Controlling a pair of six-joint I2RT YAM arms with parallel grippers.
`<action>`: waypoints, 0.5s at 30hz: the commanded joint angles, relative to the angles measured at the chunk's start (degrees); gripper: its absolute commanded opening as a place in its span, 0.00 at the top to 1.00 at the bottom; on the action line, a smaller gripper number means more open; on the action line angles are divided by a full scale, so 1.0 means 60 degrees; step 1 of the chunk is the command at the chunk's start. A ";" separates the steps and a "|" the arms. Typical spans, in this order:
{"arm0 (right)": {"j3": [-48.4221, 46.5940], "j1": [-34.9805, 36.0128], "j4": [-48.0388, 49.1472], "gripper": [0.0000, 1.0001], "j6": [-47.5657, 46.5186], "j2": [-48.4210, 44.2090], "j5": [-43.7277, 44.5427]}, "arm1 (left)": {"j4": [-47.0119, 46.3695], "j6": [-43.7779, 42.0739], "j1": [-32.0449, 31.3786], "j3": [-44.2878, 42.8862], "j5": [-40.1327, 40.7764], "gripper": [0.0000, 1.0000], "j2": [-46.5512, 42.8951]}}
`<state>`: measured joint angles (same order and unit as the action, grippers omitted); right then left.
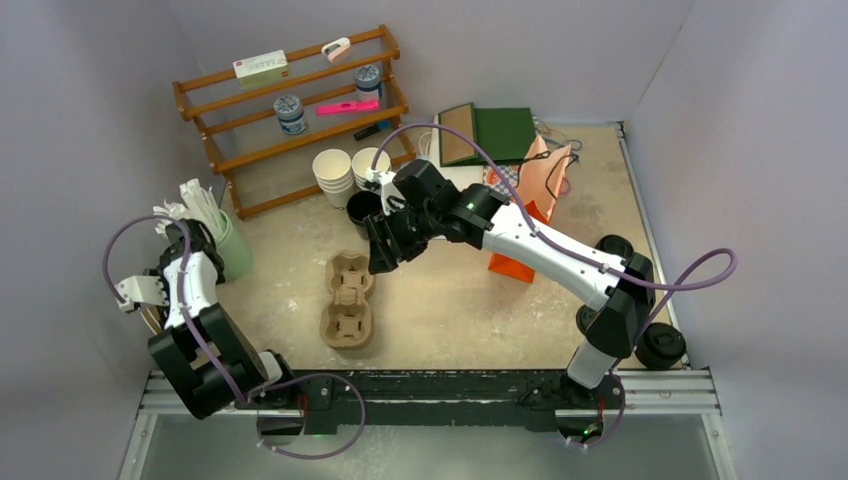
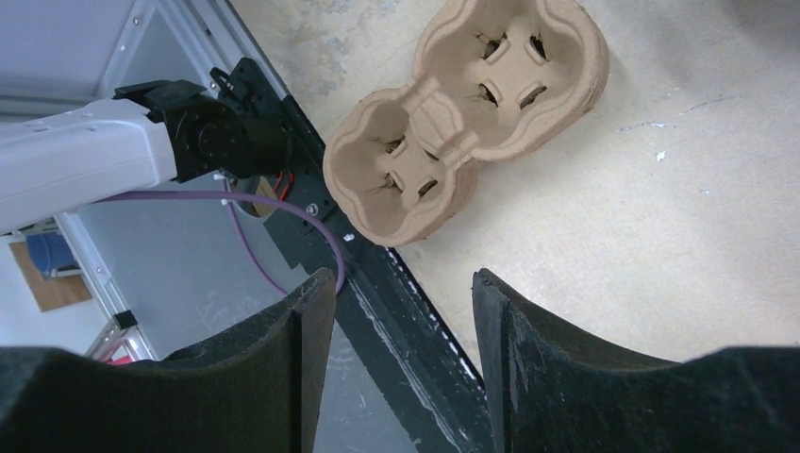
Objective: Pack the takeout coffee
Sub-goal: Pick up the coffee cup from the corner of the board.
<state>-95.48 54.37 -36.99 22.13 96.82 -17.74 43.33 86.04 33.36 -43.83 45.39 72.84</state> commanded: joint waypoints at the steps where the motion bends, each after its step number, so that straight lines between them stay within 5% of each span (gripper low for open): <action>1: -0.0400 0.0031 0.0002 0.42 0.0082 -0.0024 -0.0294 | 0.1205 -0.0209 0.0079 -0.0928 0.0250 0.46 -0.0402; 15: -0.0873 0.0034 0.0000 0.41 0.0304 0.0231 0.0080 | 0.3812 -0.2594 -0.0434 -0.1298 -0.0741 0.54 -0.1558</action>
<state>-98.45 54.37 -36.99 23.18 98.37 -17.67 61.65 76.95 32.27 -52.49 43.22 68.10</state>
